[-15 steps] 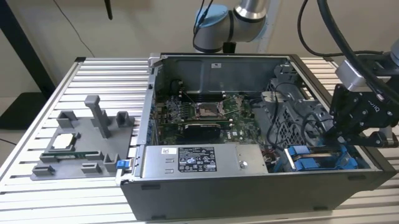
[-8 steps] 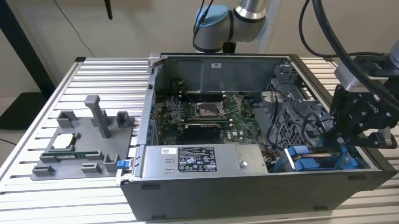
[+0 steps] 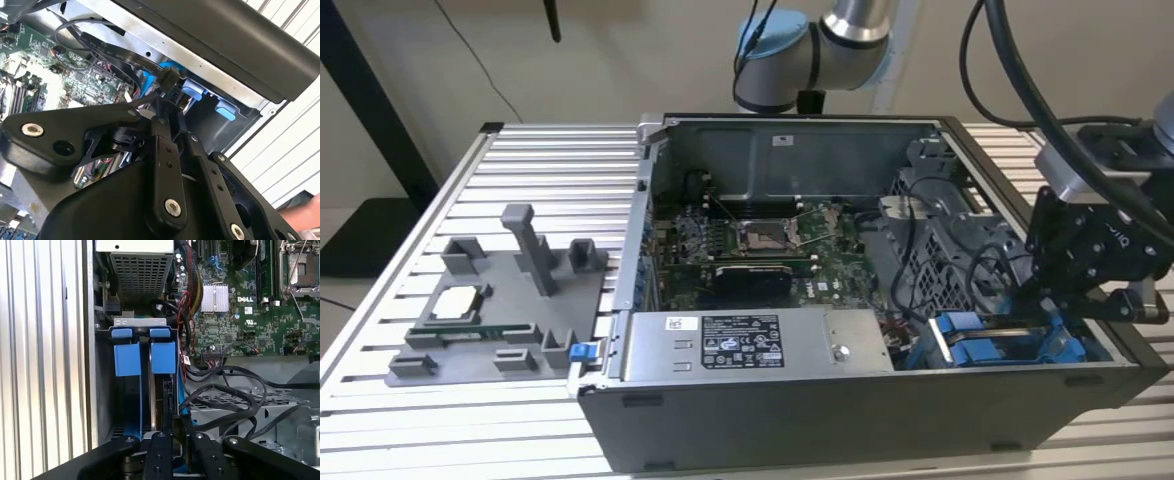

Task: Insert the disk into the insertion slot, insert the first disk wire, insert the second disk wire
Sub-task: 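Insert the first disk wire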

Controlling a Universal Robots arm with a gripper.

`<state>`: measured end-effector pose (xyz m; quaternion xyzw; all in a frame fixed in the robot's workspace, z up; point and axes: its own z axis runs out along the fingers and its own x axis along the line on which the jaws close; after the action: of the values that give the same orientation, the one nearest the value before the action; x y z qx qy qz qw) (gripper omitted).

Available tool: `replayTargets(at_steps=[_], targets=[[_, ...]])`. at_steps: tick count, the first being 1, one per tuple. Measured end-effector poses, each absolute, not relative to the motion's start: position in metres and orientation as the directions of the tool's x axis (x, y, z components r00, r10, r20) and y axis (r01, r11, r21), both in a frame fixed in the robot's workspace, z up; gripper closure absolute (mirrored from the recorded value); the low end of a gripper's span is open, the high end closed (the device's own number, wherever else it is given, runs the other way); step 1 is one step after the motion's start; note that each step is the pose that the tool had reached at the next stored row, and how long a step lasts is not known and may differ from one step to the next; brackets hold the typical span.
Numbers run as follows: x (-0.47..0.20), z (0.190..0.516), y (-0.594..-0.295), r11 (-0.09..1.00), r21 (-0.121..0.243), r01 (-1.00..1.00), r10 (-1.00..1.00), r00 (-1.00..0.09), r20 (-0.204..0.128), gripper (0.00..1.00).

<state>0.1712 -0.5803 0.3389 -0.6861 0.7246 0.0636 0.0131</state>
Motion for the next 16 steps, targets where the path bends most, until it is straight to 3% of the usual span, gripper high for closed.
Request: replayTargets(at_steps=[16], targets=[[0.1678,0.3316,-0.5798,0.051,0.061,-0.997,-0.993,-0.057,-0.101,1.0]])
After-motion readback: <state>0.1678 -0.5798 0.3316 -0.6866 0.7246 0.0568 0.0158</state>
